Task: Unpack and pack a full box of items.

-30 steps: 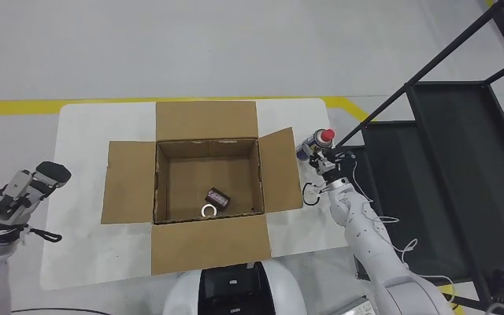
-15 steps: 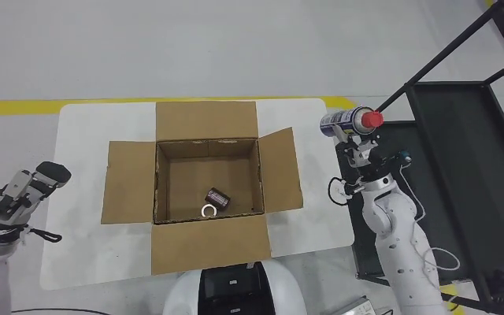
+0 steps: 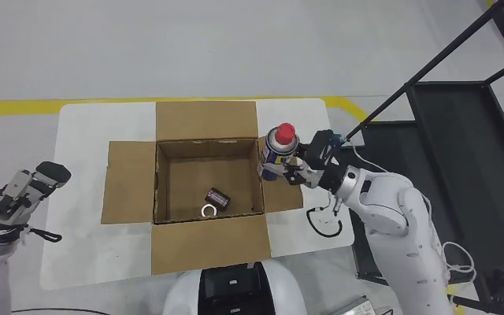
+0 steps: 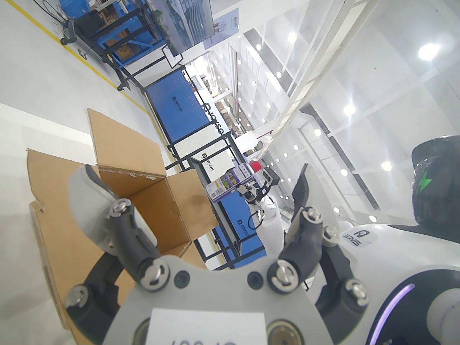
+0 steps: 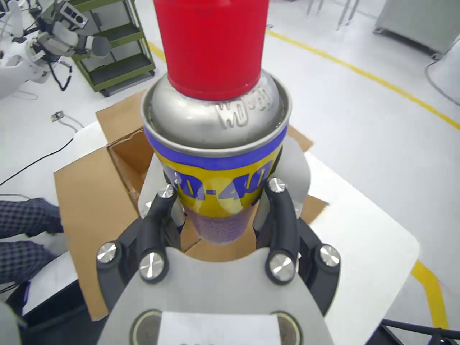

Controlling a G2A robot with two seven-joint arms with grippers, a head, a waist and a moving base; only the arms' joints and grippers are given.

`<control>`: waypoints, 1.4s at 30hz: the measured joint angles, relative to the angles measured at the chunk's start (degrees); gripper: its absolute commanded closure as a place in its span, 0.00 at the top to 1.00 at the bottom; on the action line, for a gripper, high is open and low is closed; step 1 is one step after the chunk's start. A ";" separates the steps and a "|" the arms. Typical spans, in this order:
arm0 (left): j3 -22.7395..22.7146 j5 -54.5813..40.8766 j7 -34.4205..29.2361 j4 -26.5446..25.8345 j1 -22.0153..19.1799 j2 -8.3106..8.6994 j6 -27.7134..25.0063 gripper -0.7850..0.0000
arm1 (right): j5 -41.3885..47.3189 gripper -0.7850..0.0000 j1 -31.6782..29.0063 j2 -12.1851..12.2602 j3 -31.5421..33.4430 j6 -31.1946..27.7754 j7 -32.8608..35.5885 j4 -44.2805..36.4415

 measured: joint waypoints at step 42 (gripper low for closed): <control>0.00 0.00 0.00 0.00 0.00 0.00 0.00 1.00 | 10.17 0.00 42.86 -10.14 -47.69 19.20 17.07 38.06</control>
